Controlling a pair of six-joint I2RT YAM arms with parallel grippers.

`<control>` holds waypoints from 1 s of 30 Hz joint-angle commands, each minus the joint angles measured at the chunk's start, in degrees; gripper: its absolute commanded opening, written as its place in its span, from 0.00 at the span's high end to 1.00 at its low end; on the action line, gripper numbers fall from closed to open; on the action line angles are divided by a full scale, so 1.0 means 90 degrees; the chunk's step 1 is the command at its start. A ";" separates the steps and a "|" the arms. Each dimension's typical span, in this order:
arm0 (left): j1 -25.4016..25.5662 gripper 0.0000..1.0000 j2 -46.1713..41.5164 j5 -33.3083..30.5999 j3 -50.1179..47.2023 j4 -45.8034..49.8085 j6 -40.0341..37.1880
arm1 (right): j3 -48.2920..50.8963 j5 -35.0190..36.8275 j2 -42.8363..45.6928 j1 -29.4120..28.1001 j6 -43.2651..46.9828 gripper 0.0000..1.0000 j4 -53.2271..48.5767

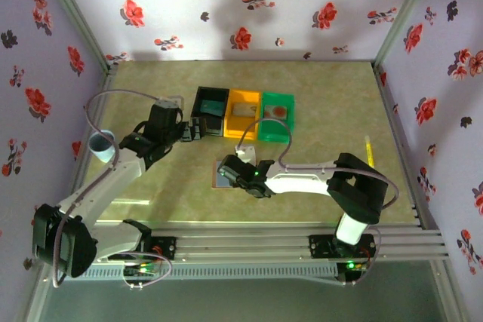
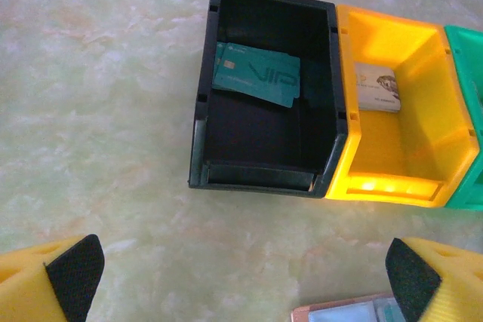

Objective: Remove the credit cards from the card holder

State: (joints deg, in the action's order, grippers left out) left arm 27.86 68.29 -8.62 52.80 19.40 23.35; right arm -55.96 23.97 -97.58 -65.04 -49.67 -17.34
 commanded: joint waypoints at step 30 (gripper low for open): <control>0.0084 0.00 0.0049 0.0144 0.0208 0.0083 -0.0241 | 0.0418 0.0357 -0.0171 0.0019 -0.0282 0.47 0.0116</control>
State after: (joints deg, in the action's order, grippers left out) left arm 28.14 68.42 -7.86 52.88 19.40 22.28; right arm -52.97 25.30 -98.43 -65.04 -50.48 -16.27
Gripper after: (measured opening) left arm 0.997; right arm 0.530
